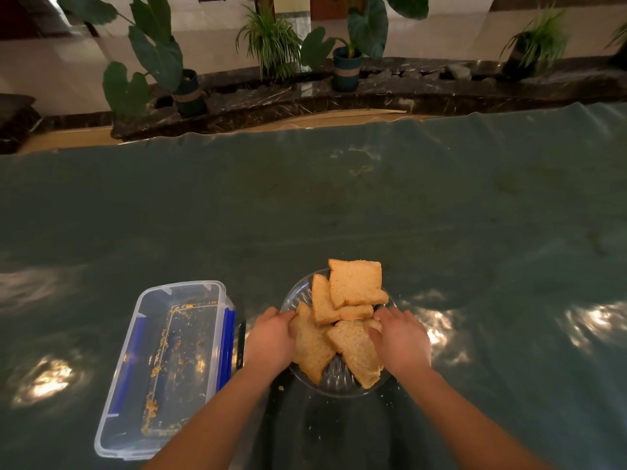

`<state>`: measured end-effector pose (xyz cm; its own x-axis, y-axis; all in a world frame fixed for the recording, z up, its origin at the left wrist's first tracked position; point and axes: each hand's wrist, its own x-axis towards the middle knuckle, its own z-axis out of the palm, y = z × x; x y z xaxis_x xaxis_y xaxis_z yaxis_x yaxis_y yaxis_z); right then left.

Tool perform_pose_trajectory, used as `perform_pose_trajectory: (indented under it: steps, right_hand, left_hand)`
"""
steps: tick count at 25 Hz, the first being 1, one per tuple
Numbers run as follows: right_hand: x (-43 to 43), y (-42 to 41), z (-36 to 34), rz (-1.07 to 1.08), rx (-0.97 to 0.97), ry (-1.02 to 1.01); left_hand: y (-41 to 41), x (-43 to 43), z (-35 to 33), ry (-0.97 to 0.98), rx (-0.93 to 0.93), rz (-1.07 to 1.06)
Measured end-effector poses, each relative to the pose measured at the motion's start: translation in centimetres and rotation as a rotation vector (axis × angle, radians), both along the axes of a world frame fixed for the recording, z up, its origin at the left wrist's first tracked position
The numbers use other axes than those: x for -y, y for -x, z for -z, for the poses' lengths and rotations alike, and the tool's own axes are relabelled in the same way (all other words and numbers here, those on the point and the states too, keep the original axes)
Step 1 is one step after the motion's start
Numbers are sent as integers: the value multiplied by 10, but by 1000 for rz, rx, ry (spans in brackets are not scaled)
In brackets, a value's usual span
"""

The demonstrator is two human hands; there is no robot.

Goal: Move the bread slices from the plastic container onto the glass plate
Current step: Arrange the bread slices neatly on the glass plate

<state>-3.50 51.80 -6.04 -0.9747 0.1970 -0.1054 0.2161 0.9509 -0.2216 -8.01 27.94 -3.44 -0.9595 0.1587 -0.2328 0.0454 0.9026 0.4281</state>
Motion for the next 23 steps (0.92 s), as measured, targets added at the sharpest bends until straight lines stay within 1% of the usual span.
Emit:
perform_pose_trajectory:
  steps: [4, 8, 11, 14, 16, 17, 18, 20, 22, 23]
  right_hand:
    - [-8, -8, 0, -12, 7, 48]
    - [-11, -6, 1, 26, -21, 162]
    - [-11, -5, 4, 22, -15, 185]
    - [-10, -4, 3, 25, -2, 267]
    - [-12, 0, -2, 126, -46, 362]
    - [-13, 6, -6, 206, -71, 407]
    - [-15, 13, -11, 294, -82, 455]
    - [-20, 32, -20, 458, -47, 552]
    - [-24, 50, -25, 518, 42, 589]
    - [-24, 57, -26, 505, 79, 582]
  left_hand:
    - [-2, 0, 5, 28, -33, -19]
    - [0, 5, 9, 11, 12, -17]
    - [1, 7, 8, 1, 33, -27]
    - [-3, 3, 3, 39, -71, -35]
    - [-3, -5, -1, -25, -111, -60]
    - [0, -11, -4, -80, -86, -88]
    - [5, -19, -6, -127, -22, -131]
    - [18, -34, -10, -247, 177, -283]
    - [28, -44, -10, -380, 338, -436]
    - [31, -47, -8, -399, 367, -462]
